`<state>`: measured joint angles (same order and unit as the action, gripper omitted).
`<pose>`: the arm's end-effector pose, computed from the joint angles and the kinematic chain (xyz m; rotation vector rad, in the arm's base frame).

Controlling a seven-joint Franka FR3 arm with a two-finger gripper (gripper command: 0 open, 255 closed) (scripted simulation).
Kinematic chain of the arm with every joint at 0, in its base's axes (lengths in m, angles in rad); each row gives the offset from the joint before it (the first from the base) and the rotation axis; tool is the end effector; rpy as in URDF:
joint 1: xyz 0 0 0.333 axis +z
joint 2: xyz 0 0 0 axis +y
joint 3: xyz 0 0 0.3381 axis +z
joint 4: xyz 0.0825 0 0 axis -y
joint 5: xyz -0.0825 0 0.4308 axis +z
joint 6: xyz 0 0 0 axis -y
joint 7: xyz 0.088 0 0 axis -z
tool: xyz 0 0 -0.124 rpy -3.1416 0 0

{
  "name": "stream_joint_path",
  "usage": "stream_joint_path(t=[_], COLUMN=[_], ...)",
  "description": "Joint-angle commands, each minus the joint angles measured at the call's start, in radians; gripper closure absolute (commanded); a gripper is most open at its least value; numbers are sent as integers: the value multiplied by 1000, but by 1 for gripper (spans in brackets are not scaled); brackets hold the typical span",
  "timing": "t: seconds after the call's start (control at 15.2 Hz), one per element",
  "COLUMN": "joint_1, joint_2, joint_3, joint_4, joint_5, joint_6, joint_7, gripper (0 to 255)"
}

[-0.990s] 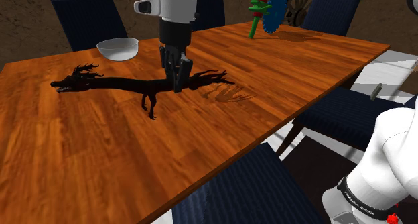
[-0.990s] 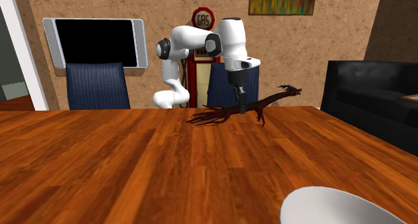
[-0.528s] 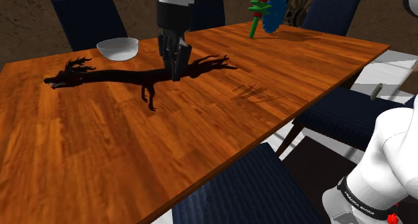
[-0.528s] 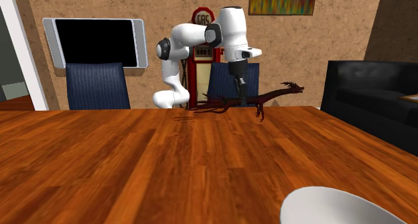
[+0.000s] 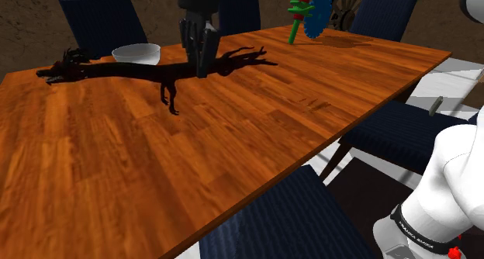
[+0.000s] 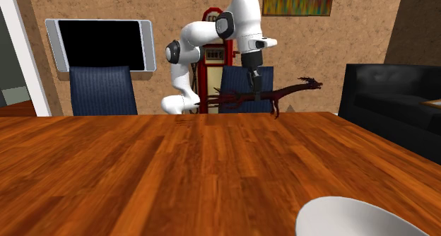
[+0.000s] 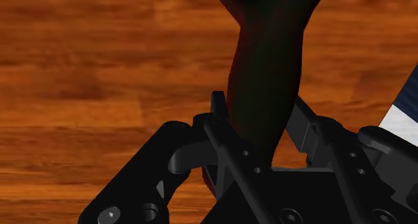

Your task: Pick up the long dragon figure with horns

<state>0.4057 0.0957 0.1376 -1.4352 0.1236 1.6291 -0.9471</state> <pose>0.5435 0.3400 0.6482 -2.2232 -2.0465 -0.1884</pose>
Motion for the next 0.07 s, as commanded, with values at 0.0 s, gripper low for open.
stream_joint_path(t=[0.0], joint_1=[0], joint_2=[4], joint_3=[0], joint_4=[15], joint_5=[-1], joint_6=[-10], joint_7=[1], gripper=[255])
